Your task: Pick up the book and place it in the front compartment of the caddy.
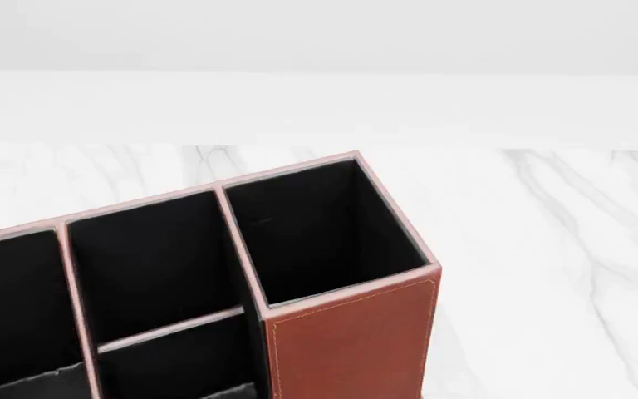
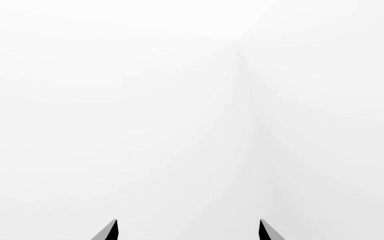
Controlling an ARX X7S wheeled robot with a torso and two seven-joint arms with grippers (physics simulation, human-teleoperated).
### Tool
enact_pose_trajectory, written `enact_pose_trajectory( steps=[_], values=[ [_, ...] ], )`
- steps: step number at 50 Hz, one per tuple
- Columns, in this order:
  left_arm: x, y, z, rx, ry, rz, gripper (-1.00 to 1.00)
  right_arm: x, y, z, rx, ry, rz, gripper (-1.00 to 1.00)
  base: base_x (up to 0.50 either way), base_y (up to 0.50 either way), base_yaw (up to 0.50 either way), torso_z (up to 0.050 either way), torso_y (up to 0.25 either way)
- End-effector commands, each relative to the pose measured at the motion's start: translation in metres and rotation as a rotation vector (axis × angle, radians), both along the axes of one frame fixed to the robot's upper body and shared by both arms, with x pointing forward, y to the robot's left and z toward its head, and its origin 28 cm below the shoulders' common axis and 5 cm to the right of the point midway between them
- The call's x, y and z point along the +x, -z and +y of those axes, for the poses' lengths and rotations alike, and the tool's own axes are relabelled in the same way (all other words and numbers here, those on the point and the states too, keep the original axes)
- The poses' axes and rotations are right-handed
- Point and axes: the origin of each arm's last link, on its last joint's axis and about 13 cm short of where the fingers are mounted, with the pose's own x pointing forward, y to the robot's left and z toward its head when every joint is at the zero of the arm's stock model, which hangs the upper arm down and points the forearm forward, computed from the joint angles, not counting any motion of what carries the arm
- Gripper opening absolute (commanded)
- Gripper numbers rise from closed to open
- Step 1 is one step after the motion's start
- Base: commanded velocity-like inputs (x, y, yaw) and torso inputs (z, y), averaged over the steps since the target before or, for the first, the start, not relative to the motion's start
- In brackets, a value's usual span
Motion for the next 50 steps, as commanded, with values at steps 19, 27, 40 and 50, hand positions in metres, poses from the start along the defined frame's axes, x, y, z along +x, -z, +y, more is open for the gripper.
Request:
enact_pose_trajectory(
  steps=[19, 27, 40, 50],
  values=[
    [0.005, 0.035, 0.006, 0.077, -0.048, 0.079, 1.0, -0.003, -0.002, -0.002, 0.001, 0.004, -0.011, 1.0, 0.0, 0.0, 0.0, 0.0, 0.0],
    [0.008, 0.046, 0.009, 0.106, -0.062, 0.089, 1.0, -0.003, -0.002, -0.002, 0.003, 0.004, -0.014, 1.0, 0.0, 0.0, 0.0, 0.0, 0.0],
    [0.006, 0.053, 0.01, 0.133, -0.057, 0.104, 1.0, -0.004, -0.002, -0.001, 0.002, 0.003, -0.017, 1.0, 0.0, 0.0, 0.0, -0.003, 0.0],
    [-0.001, 0.058, 0.011, 0.147, -0.047, 0.142, -1.0, -0.004, -0.002, -0.001, 0.001, 0.001, -0.019, 1.0, 0.0, 0.0, 0.0, -0.003, 0.0]
  ],
)
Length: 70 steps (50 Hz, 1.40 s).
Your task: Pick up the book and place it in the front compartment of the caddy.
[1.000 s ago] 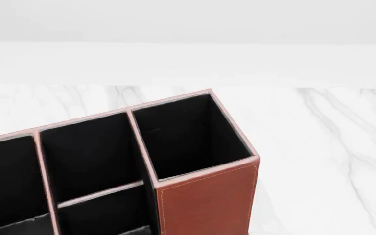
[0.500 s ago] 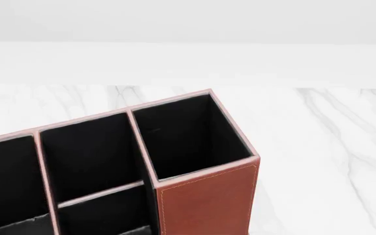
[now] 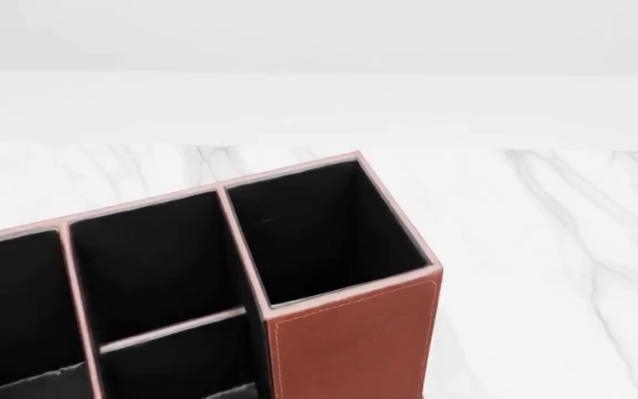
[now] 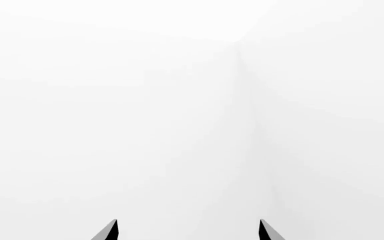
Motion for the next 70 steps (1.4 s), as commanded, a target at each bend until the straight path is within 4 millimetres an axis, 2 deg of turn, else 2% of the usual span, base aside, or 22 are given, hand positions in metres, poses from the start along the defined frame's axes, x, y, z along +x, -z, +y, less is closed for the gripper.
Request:
enact_pose_trajectory(
  steps=[1, 7, 11, 19, 21, 24, 31, 36, 49, 53, 58, 70],
  values=[
    [-0.017, 0.031, 0.003, 0.087, 0.006, 0.138, -1.0, -0.001, -0.001, 0.0, 0.0, -0.001, -0.005, 1.0, 0.0, 0.0, 0.0, 0.0, 0.0],
    [-0.019, 0.025, 0.002, 0.05, 0.006, 0.153, -1.0, -0.003, -0.001, 0.0, 0.001, 0.003, -0.01, 1.0, 0.0, 0.0, 0.0, -0.003, 0.0],
    [-0.017, 0.017, 0.0, 0.05, -0.071, 0.149, -1.0, -0.003, -0.001, 0.0, 0.001, 0.002, -0.01, 1.0, 0.0, 0.0, 0.0, -0.002, 0.0],
    [-0.014, -0.035, 0.002, -0.083, -0.085, 0.093, -1.0, -0.003, -0.001, 0.0, 0.0, 0.002, -0.01, 1.0, 0.0, 0.0, 0.0, -0.001, 0.0],
    [-0.014, -0.051, 0.005, -0.096, -0.043, -0.002, -1.0, -0.003, -0.001, 0.0, 0.001, 0.002, -0.008, 1.0, 0.0, 0.0, 0.0, 0.0, 0.0],
    [-0.015, -0.074, 0.009, -0.129, -0.042, -0.051, -1.0, -0.002, -0.001, 0.0, 0.001, 0.0, -0.006, 1.0, 0.0, 0.0, 0.0, 0.0, 0.0],
    [-0.023, -0.116, 0.017, -0.194, 0.0, -0.174, -1.0, -0.002, 0.0, 0.0, 0.002, -0.002, -0.005, 1.0, 0.0, 0.0, 0.0, 0.0, 0.0],
    [-0.028, -0.135, 0.021, -0.212, 0.031, -0.238, -1.0, -0.002, 0.001, 0.001, 0.002, -0.004, -0.005, 1.0, 0.0, 0.0, 0.0, 0.0, 0.0],
    [-0.041, -0.17, 0.033, -0.263, 0.16, -0.353, -1.0, -0.001, 0.001, 0.001, 0.003, -0.006, -0.003, 1.0, 0.0, 0.0, 0.0, 0.0, 0.0],
    [-0.04, -0.183, 0.04, -0.265, 0.145, -0.376, -1.0, 0.002, 0.001, 0.002, 0.002, -0.012, -0.001, 1.0, 0.0, 0.0, 0.0, 0.0, 0.0],
    [-0.031, -0.195, 0.05, -0.27, 0.119, -0.402, -1.0, 0.003, 0.001, 0.002, 0.001, -0.017, 0.001, 1.0, 0.0, 0.0, 0.0, 0.0, 0.002],
    [-0.003, -0.202, 0.073, -0.31, 0.007, -0.398, -1.0, 0.004, 0.001, 0.001, 0.001, -0.017, 0.001, 1.0, 0.0, 0.0, 0.0, 0.0, 0.001]
  ],
)
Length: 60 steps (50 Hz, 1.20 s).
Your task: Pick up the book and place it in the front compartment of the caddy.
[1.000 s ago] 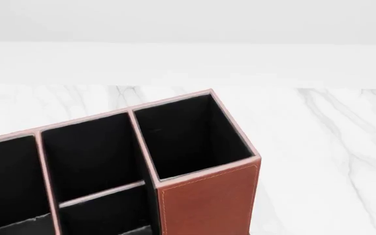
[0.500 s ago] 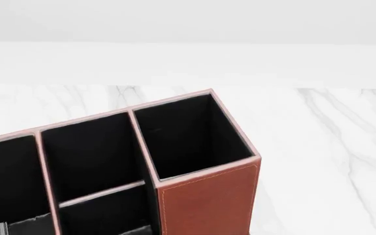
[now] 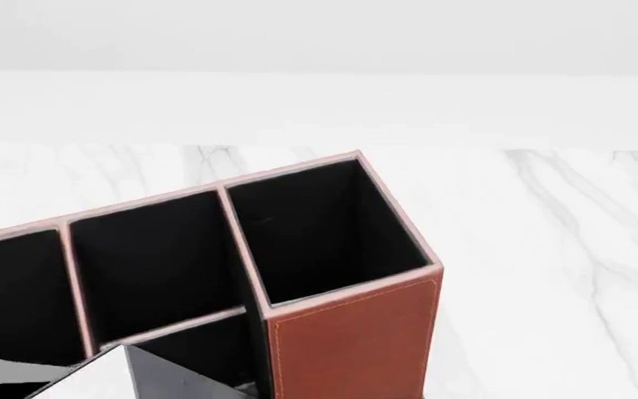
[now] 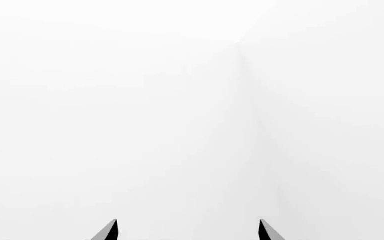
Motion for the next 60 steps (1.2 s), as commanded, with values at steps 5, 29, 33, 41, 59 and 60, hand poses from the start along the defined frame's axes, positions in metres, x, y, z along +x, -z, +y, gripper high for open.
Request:
enact_pose_trajectory(
  steps=[5, 29, 33, 41, 59, 60],
  values=[
    [0.028, -0.018, 0.031, -0.08, -0.141, -0.037, -1.0, 0.002, 0.0, 0.0, -0.002, -0.004, 0.003, 1.0, 0.0, 0.0, 0.0, 0.0, 0.0],
    [0.063, -0.039, 0.036, -0.049, -0.233, -0.144, -1.0, 0.005, -0.001, 0.0, -0.005, -0.011, 0.008, 1.0, 0.0, 0.0, 0.0, 0.0, 0.001],
    [0.069, -0.05, 0.029, -0.024, -0.213, -0.178, -1.0, 0.005, -0.001, 0.0, -0.006, -0.011, 0.008, 1.0, 0.0, 0.0, 0.0, 0.0, 0.003],
    [0.081, -0.07, 0.02, 0.03, -0.152, -0.285, -1.0, 0.006, -0.001, 0.0, -0.005, -0.011, 0.009, 1.0, 0.0, 0.0, 0.0, 0.0, 0.001],
    [0.114, -0.082, 0.0, 0.186, -0.106, -0.271, -1.0, 0.003, -0.002, 0.0, -0.002, -0.006, 0.002, 1.0, 0.0, 0.0, 0.0, 0.0, 0.001],
    [0.115, -0.082, 0.0, 0.192, -0.108, -0.275, -1.0, 0.002, -0.002, 0.0, -0.001, -0.006, 0.001, 1.0, 0.0, 0.0, 0.0, 0.0, 0.0]
  ],
)
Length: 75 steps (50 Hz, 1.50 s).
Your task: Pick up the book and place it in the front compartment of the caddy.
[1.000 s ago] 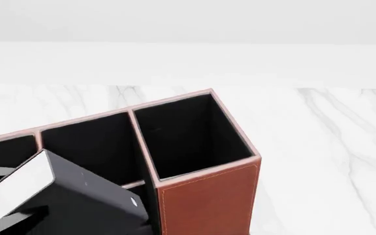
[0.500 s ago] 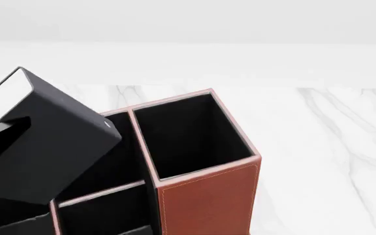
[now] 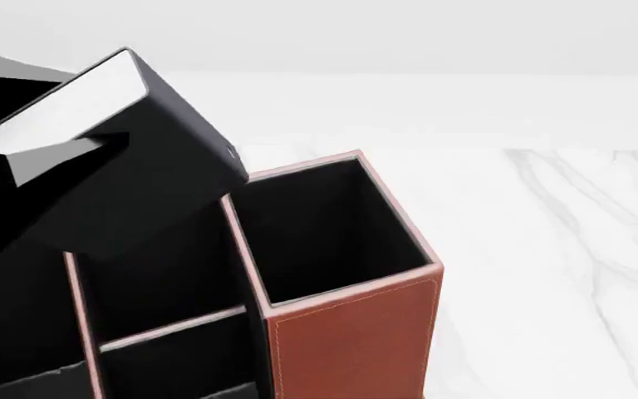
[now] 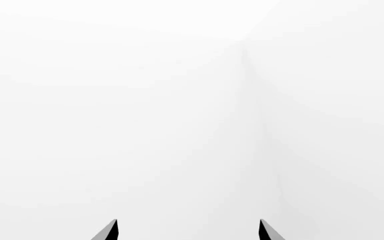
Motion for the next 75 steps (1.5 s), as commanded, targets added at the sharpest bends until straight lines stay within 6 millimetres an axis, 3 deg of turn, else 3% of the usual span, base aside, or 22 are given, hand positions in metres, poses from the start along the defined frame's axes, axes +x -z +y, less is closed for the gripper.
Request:
enact_pose_trajectory(
  steps=[1, 14, 28, 52, 75],
  values=[
    [0.018, -0.015, -0.008, 0.087, -0.019, -0.045, -1.0, -0.002, 0.0, 0.0, 0.002, 0.004, -0.004, 1.0, 0.0, 0.0, 0.0, 0.0, 0.0],
    [0.045, -0.004, -0.018, 0.175, -0.111, 0.03, -1.0, -0.002, 0.001, 0.003, -0.001, -0.005, -0.001, 1.0, 0.0, 0.0, 0.0, 0.0, 0.002],
    [0.055, 0.01, -0.019, 0.259, -0.098, 0.035, -1.0, -0.004, 0.0, 0.002, 0.0, -0.003, -0.004, 1.0, 0.0, 0.0, 0.0, 0.0, 0.002],
    [0.077, 0.018, -0.016, 0.245, -0.133, 0.111, -1.0, -0.006, -0.001, 0.002, 0.0, 0.001, -0.008, 1.0, 0.0, 0.0, 0.0, 0.0, 0.001],
    [0.076, 0.031, -0.014, 0.301, -0.13, 0.118, -1.0, -0.004, -0.001, 0.002, -0.001, -0.004, -0.005, 1.0, 0.0, 0.0, 0.0, 0.001, 0.002]
  ],
)
